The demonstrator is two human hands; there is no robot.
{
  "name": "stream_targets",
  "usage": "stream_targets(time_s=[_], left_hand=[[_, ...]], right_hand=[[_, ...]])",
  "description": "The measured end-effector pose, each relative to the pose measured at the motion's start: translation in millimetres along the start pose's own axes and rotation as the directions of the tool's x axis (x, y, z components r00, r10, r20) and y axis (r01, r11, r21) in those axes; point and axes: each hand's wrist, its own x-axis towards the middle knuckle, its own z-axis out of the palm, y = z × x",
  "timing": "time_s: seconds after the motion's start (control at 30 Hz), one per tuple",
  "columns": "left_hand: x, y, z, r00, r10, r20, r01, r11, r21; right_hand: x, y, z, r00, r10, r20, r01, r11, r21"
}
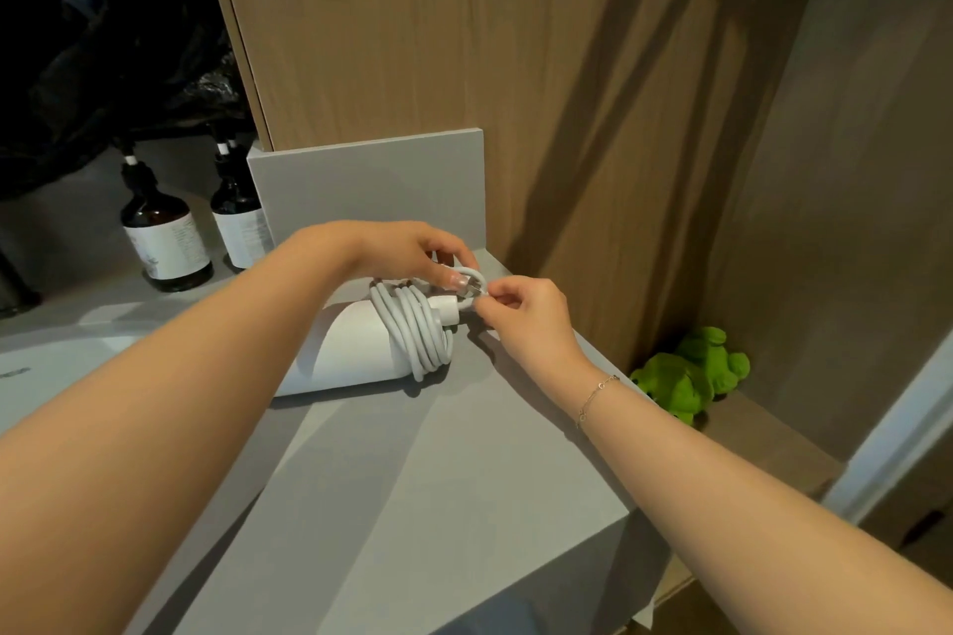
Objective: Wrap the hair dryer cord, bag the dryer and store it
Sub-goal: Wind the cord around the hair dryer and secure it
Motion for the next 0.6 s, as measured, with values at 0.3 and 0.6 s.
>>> stream_targets(time_s=[0.3,0.6], left_hand=[[2.1,-11.1,9.4,0.999,0.05,-0.011,-0.051,0.986,-0.157],[3.4,-7.5,13.2,0.964,0.095,-0.248,-0.098,0.995,0.0]], right_hand=[[-2.7,-2.2,3.3,0.997,-0.063,-0.038,0.059,0.993,-0.105],[0.9,-4.2,7.2,0.995,-0.075,-0.062,0.067,0.99,-0.122]])
